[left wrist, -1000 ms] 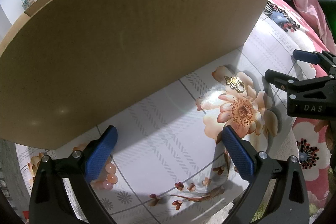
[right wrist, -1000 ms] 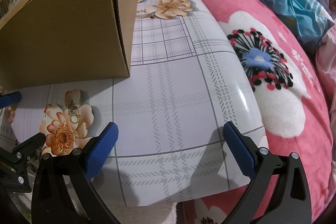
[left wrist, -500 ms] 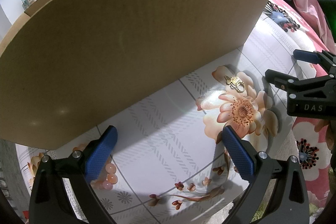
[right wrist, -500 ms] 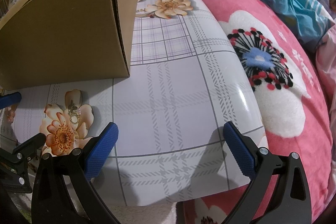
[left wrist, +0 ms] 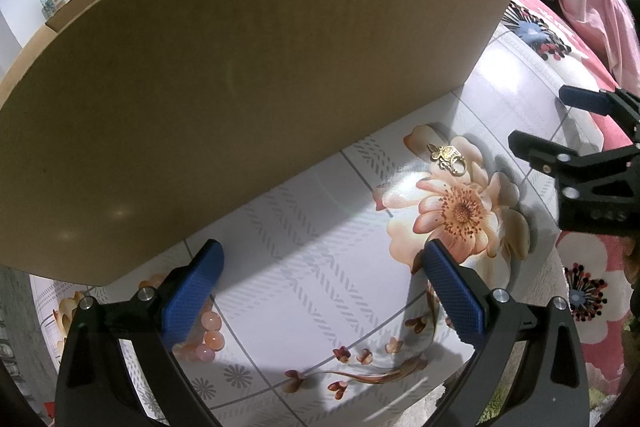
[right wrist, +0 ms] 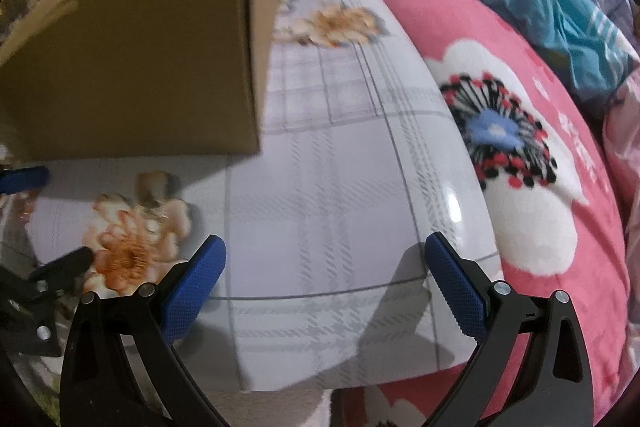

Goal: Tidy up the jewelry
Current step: 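Move the open right gripper down onto the gold earring on the flower print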

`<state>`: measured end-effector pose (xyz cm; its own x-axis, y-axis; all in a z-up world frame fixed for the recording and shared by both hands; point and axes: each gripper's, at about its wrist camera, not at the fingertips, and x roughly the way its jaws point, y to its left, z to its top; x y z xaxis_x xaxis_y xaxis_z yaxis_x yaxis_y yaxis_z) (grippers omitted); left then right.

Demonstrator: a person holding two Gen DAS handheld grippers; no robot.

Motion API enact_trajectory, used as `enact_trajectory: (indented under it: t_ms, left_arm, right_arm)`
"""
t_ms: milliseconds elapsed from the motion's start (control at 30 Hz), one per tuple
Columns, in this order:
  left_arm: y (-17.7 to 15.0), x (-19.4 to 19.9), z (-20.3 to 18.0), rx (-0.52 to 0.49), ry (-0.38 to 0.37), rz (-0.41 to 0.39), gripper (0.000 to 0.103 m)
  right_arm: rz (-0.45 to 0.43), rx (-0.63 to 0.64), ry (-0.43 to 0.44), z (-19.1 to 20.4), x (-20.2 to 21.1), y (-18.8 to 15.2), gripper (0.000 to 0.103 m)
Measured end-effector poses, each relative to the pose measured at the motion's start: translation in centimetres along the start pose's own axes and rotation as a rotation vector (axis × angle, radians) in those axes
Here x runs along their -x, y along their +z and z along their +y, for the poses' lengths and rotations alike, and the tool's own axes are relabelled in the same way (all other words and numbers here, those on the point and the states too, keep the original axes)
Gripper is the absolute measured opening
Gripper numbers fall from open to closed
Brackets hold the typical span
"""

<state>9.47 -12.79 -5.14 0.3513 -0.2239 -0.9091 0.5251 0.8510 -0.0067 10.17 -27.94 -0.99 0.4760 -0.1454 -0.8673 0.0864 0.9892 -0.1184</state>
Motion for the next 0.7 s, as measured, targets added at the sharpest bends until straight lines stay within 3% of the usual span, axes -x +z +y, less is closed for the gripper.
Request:
enact_trajectory:
  t_ms: [267,467,533,700]
  left_arm:
    - [-0.7,0.1,0.0,-0.039,-0.015,-0.038,0.098]
    - [-1.9,0.5,0.1,-0.069,-0.031,-0.087,0.098]
    - [-2.2,0.5,0.2,-0.078,-0.036,-0.089,0.098]
    - [-3.2,1.2,0.7,-0.107,-0.044,-0.136,0.097]
  right_arm:
    - [-0.165,0.016,0.070,0.4,3.3,-1.0,0.095]
    - [-0.156,-0.049,0.186,0.1,3.6,-1.4,0.094]
    - [-0.149,-0.080,0.226,-0.1,3.5,-1.6,0.090]
    - [-0.155,-0.121,0.336,0.0,3.2,-1.9,0.067]
